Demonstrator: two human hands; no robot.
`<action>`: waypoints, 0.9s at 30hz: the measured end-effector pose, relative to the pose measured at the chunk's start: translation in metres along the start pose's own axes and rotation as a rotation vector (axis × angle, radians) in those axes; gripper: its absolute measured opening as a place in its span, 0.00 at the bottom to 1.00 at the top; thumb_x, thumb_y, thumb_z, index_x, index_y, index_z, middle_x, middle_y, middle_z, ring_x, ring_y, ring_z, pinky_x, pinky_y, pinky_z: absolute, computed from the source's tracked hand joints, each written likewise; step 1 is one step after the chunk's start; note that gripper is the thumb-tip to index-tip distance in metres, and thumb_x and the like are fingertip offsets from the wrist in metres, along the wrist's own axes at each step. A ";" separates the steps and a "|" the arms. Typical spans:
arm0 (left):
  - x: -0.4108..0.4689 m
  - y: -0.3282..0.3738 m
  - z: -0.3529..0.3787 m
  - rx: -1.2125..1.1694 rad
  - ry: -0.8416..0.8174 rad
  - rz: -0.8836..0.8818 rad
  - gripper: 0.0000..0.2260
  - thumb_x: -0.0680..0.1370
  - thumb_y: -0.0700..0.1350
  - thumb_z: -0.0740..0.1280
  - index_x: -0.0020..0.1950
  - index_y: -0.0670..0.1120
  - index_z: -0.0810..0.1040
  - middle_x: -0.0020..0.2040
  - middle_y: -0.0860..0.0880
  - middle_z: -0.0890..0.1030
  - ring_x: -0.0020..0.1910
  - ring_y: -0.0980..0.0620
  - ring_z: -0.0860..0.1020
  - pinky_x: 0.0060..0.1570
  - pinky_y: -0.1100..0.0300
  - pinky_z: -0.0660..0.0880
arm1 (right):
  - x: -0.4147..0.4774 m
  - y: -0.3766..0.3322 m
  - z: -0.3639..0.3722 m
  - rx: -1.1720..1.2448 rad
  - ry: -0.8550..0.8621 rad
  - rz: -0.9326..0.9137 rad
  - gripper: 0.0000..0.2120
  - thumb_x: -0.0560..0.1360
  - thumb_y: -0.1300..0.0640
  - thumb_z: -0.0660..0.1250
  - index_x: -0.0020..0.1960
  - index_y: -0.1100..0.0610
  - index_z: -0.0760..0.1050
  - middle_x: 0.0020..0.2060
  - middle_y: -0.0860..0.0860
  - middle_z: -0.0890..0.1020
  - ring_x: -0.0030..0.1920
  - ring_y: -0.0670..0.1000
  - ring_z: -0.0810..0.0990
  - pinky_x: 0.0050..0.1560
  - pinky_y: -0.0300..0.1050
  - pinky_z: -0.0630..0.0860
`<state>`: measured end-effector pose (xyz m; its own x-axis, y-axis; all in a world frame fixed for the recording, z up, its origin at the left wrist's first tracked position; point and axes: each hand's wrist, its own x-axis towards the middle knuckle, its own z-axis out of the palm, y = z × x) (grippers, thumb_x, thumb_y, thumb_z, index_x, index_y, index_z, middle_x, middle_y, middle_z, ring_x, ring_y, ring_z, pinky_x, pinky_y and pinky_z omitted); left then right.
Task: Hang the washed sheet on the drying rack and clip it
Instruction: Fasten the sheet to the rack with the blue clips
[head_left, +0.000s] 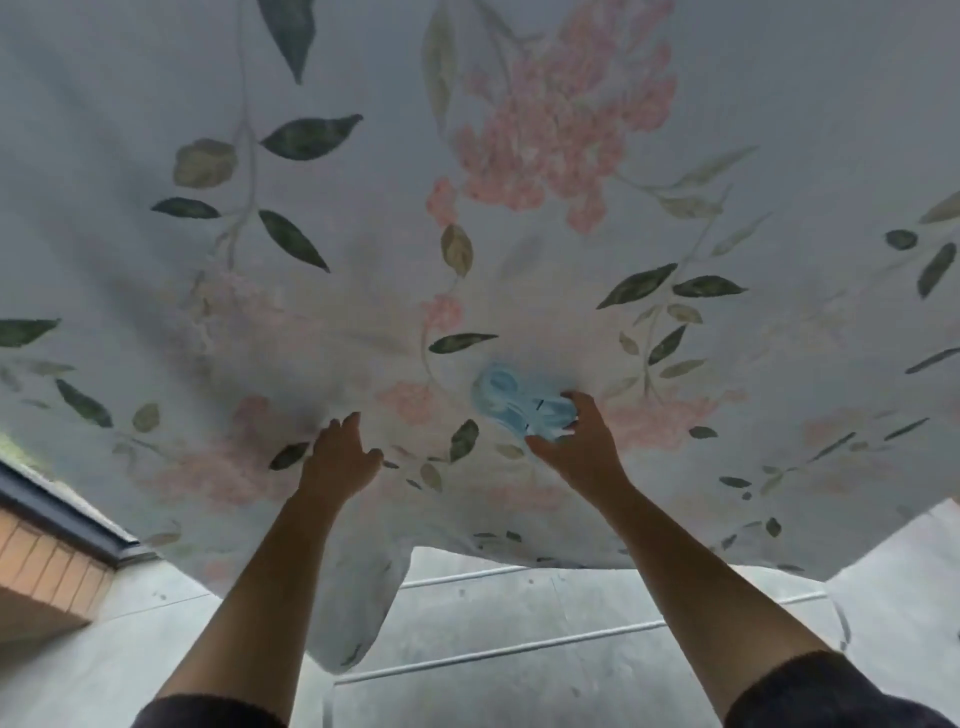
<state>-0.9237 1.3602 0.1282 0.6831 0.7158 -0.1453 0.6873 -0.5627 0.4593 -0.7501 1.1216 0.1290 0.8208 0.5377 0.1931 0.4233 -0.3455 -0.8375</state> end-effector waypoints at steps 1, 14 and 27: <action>-0.002 0.000 0.009 -0.088 -0.063 -0.043 0.26 0.77 0.44 0.64 0.74 0.42 0.61 0.74 0.41 0.64 0.71 0.43 0.64 0.68 0.52 0.63 | -0.006 0.009 0.001 0.002 0.013 0.041 0.31 0.65 0.52 0.78 0.62 0.56 0.68 0.53 0.50 0.76 0.48 0.48 0.78 0.46 0.32 0.77; -0.054 0.112 0.081 -0.651 0.235 0.121 0.20 0.77 0.44 0.65 0.70 0.49 0.69 0.70 0.48 0.70 0.68 0.47 0.70 0.64 0.48 0.70 | -0.018 0.062 -0.075 0.411 0.112 0.216 0.33 0.65 0.46 0.75 0.65 0.58 0.70 0.57 0.54 0.79 0.52 0.50 0.82 0.45 0.44 0.82; -0.061 0.292 0.087 -0.352 0.614 0.430 0.32 0.76 0.37 0.63 0.78 0.48 0.54 0.79 0.49 0.48 0.76 0.53 0.52 0.62 0.73 0.63 | 0.030 0.103 -0.240 0.440 0.293 0.196 0.26 0.71 0.59 0.73 0.64 0.57 0.67 0.54 0.48 0.77 0.50 0.45 0.81 0.41 0.36 0.80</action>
<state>-0.7433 1.1167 0.1950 0.5423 0.6236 0.5631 0.2097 -0.7494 0.6280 -0.5901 0.9171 0.1710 0.9668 0.2378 0.0939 0.1040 -0.0305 -0.9941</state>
